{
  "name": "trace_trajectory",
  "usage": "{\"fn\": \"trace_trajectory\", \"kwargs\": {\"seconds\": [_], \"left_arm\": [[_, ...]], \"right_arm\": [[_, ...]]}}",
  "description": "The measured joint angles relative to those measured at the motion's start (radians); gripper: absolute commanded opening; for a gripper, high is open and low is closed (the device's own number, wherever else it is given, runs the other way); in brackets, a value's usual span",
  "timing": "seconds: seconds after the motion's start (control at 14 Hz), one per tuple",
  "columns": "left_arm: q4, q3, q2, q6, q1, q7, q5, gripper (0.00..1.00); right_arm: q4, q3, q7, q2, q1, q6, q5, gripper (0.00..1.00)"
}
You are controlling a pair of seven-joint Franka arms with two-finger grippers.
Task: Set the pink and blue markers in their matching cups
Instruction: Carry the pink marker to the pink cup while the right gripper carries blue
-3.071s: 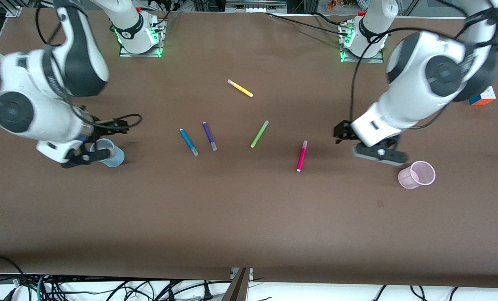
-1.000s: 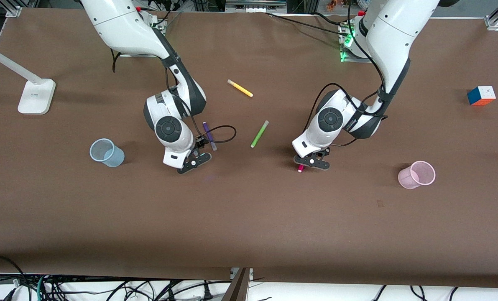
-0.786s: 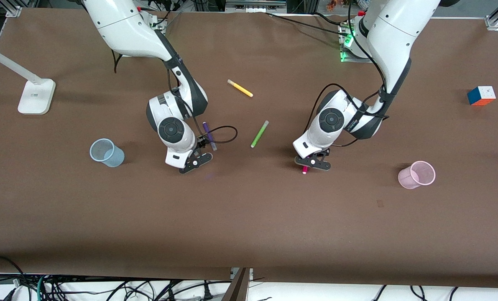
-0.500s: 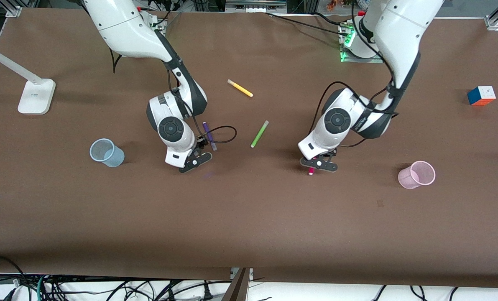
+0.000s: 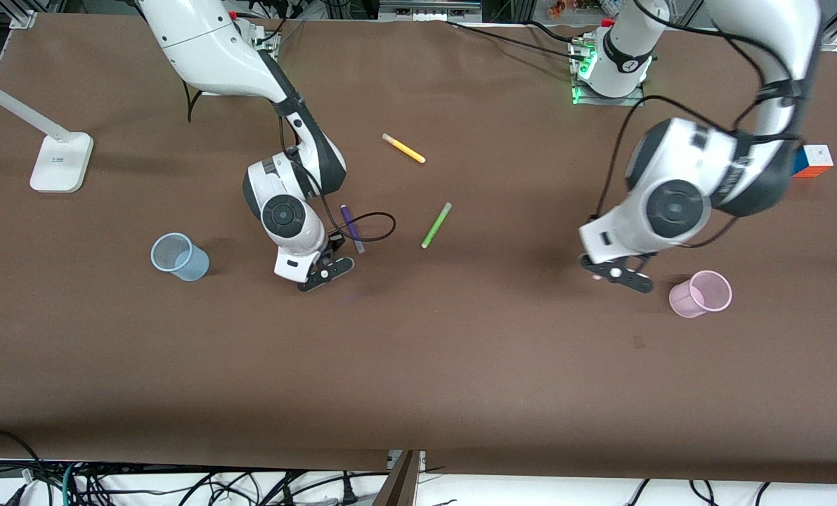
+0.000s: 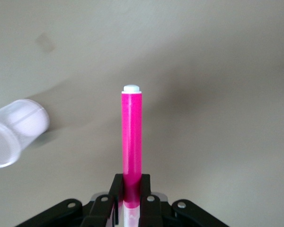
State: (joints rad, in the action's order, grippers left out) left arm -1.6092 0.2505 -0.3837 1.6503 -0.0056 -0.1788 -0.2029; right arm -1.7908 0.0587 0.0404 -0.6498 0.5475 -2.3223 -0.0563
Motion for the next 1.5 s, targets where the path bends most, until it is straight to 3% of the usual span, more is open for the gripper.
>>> {"fn": "trace_trajectory", "kwargs": {"seconds": [0.36, 0.71, 1.0, 1.21, 1.43, 1.5], "left_arm": [[0.107, -0.017, -0.046, -0.097, 0.126, -0.355, -0.282, 0.00], [0.150, -0.032, -0.186, -0.097, 0.123, -0.487, -0.593, 0.00], [0.178, -0.032, -0.295, -0.097, 0.112, -0.522, -0.687, 0.00], [0.212, -0.032, -0.336, -0.097, 0.107, -0.555, -0.718, 0.00], [0.246, -0.032, -0.374, -0.097, 0.087, -0.569, -0.727, 0.00], [0.249, -0.032, -0.386, -0.097, 0.078, -0.569, -0.730, 0.10]], "right_arm": [[0.013, 0.019, 0.034, 0.045, -0.005, 0.027, 0.000, 0.00], [0.052, 0.106, 0.425, 0.177, -0.072, 0.151, 0.000, 0.00], [0.052, 0.110, 0.658, 0.236, -0.159, 0.189, -0.013, 0.00], [0.052, 0.120, 0.877, 0.255, -0.205, 0.212, -0.168, 0.00], [0.053, 0.179, 1.137, 0.260, -0.247, 0.296, -0.333, 0.00], [0.053, 0.206, 1.213, 0.263, -0.252, 0.325, -0.382, 0.00]]}}
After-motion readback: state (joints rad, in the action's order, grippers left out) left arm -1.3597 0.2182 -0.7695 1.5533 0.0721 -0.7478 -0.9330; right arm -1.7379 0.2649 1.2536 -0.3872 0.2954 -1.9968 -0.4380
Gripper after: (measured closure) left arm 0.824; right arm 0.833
